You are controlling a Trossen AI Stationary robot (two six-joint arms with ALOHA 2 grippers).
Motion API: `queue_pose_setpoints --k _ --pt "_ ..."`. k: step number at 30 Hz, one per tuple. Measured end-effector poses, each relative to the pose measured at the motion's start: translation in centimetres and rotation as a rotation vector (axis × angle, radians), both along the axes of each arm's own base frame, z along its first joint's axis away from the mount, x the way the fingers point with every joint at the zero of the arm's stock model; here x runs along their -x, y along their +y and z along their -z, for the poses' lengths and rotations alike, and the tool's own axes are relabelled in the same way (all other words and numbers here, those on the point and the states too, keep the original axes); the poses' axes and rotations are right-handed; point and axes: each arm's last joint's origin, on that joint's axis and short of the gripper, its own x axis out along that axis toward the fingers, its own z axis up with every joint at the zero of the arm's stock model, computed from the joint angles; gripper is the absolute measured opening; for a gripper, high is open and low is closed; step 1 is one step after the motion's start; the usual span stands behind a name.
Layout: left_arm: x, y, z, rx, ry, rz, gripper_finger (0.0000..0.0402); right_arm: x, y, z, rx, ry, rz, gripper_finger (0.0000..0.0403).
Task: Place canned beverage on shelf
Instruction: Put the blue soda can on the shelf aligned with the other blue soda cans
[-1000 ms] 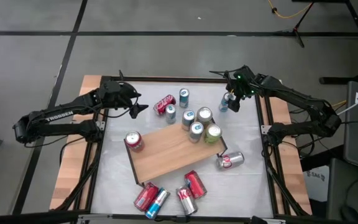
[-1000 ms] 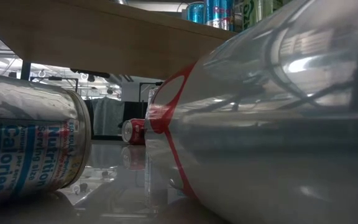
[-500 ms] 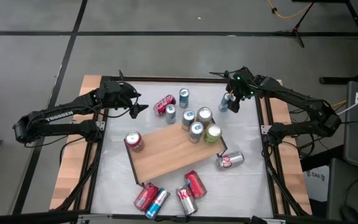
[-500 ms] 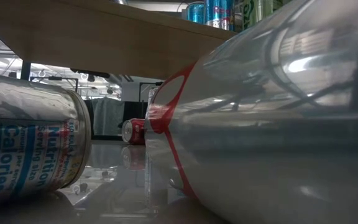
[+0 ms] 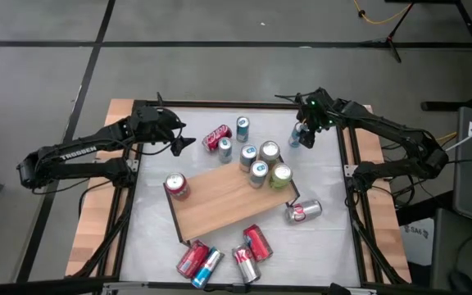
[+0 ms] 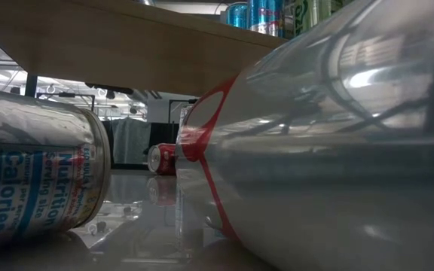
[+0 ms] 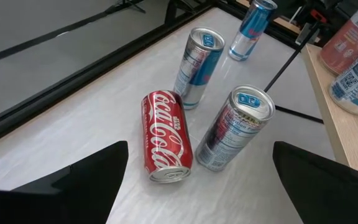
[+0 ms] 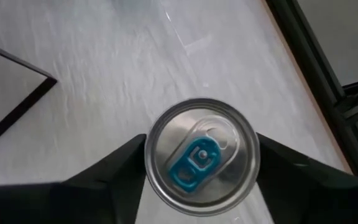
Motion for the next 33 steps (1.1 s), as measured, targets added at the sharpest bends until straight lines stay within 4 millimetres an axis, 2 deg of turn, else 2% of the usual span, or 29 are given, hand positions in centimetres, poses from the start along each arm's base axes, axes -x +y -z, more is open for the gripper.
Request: queue_pose_setpoints --k 4,13,19,25,29,33 --pt "0.0 0.0 0.0 0.000 0.000 0.000 0.0395 -0.2 -0.2 0.2 -0.002 0.002 -0.001 0.0212" --pt "0.0 0.0 0.0 0.000 0.000 0.000 0.0395 -0.3 -0.3 -0.7 -0.004 0.013 -0.010 0.0229" --pt "0.0 0.0 0.0 0.000 0.000 0.001 0.0395 -0.4 -0.3 -3.8 0.005 0.022 -0.035 0.0216" --pt "0.0 0.0 0.0 0.000 0.000 0.001 0.0395 -0.1 0.1 -8.4 -0.005 -0.001 -0.049 0.0218" --pt "0.0 0.0 0.0 0.000 0.000 0.000 0.0395 -0.3 1.3 -11.3 0.022 -0.014 -0.091 0.0217" --pt "0.0 0.0 0.0 0.000 0.000 0.000 0.0395 -0.7 3.2 -13.5 0.029 -0.018 -0.177 0.0219"
